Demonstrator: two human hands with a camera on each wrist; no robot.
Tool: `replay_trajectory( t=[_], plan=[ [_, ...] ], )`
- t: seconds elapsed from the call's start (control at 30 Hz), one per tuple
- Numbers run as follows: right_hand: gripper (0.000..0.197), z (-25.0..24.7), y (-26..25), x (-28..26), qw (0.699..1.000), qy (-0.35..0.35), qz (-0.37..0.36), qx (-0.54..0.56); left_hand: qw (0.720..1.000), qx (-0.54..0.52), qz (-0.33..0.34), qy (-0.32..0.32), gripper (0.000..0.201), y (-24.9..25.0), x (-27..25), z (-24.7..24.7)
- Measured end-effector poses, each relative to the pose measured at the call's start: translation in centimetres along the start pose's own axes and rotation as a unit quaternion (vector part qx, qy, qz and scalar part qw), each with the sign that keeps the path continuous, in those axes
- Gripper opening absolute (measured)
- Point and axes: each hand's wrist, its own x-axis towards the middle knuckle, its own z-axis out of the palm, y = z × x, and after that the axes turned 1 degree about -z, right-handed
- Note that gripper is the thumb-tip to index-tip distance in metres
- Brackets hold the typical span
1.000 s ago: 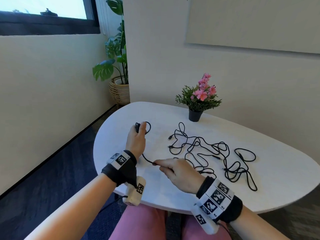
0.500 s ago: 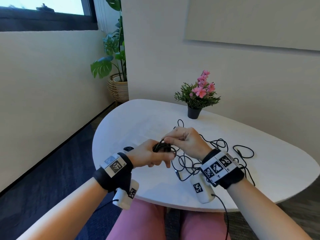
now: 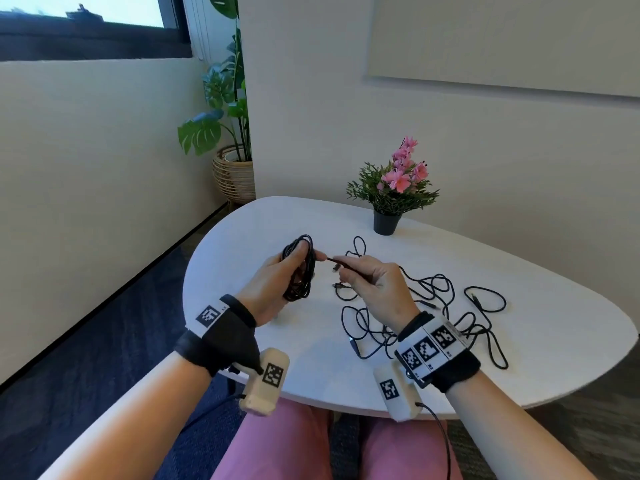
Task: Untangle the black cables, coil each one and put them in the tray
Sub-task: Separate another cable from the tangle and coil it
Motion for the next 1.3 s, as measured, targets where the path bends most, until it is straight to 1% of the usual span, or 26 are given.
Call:
replay_trajectory(
  t=[0.07, 0.13, 0.2, 0.27, 0.37, 0.47, 0.53, 0.6, 0.67, 0.7, 0.77, 0.83, 0.9, 0.97, 1.0, 1.07, 1.13, 1.2, 1.3],
  plan=[
    [0.033, 0.1, 0.1, -0.4, 0.999, -0.016, -0.004, -0.03, 0.999, -0.009, -0.002, 0.034, 0.035, 0.3, 0.2, -0.2],
    [0.034, 0.3, -0.1, -0.7, 0.998, -0.038, 0.001, -0.046, 0.995, -0.033, 0.003, 0.093, 0.032, 0.4, 0.8, -0.5],
    [0.034, 0.6, -0.7, -1.0, 0.998, -0.042, -0.01, -0.043, 0.988, -0.023, 0.013, 0.149, 0.035, 0.1, 1.5, -0.8],
    [0.03, 1.3, -1.7, -1.2, 0.998, -0.027, -0.043, -0.04, 0.981, 0.028, 0.024, 0.192, 0.039, -0.2, 2.0, -0.8],
    [0.023, 2.1, -2.5, -1.3, 0.995, -0.009, -0.091, -0.03, 0.966, 0.129, 0.053, 0.217, 0.046, -0.1, 1.9, -0.3],
    [0.023, 2.5, -2.7, -1.1, 0.996, -0.002, -0.086, 0.033, 0.962, 0.172, 0.065, 0.202, 0.046, -0.3, 1.7, 0.2],
    [0.023, 3.1, -2.7, -1.0, 0.995, 0.007, -0.069, 0.069, 0.968, 0.16, 0.066, 0.182, 0.044, -0.8, 1.6, 0.5],
    [0.019, 3.7, -2.8, -1.0, 0.993, 0.031, -0.064, 0.099, 0.973, 0.147, 0.068, 0.166, 0.042, -1.2, 1.5, 0.7],
    [0.015, 3.8, -2.6, -0.8, 0.992, 0.063, -0.075, 0.081, 0.975, 0.148, 0.074, 0.147, 0.035, -1.2, 1.2, 1.0],
    [0.014, 3.6, -2.4, -0.5, 0.992, 0.082, -0.07, 0.069, 0.977, 0.144, 0.078, 0.133, 0.029, -1.1, 1.1, 1.1],
    [0.019, 3.3, -2.0, 0.3, 0.987, 0.134, -0.023, 0.09, 0.982, 0.132, 0.081, 0.104, 0.022, -1.0, 0.9, 1.4],
    [0.022, 3.1, -1.8, 0.8, 0.979, 0.162, 0.018, 0.125, 0.981, 0.133, 0.095, 0.105, 0.019, -0.9, 0.8, 1.5],
    [0.016, 3.4, -1.7, 0.8, 0.983, 0.135, 0.029, 0.124, 0.974, 0.15, 0.115, 0.122, 0.018, -0.7, 1.0, 1.8],
    [0.009, 3.9, -1.5, 0.5, 0.99, 0.101, 0.011, 0.097, 0.967, 0.174, 0.129, 0.131, 0.02, -0.4, 1.3, 1.9],
    [0.01, 4.2, -1.3, 0.4, 0.992, 0.097, -0.004, 0.08, 0.965, 0.183, 0.136, 0.132, 0.02, -0.3, 1.3, 2.0],
    [0.013, 4.4, -0.8, 0.5, 0.992, 0.113, -0.016, 0.055, 0.962, 0.195, 0.143, 0.125, 0.019, -0.5, 1.4, 2.0],
    [0.014, 4.2, -0.6, 0.8, 0.99, 0.131, -0.005, 0.048, 0.96, 0.2, 0.145, 0.129, 0.018, -0.7, 1.4, 1.9],
    [0.012, 3.8, -0.8, 1.1, 0.991, 0.126, 0.017, 0.043, 0.967, 0.17, 0.14, 0.131, 0.016, -1.0, 1.4, 1.5],
    [0.005, 3.0, -1.4, 1.4, 0.994, 0.082, 0.054, 0.048, 0.978, 0.11, 0.134, 0.115, 0.015, -1.6, 1.2, 1.1]
  ],
)
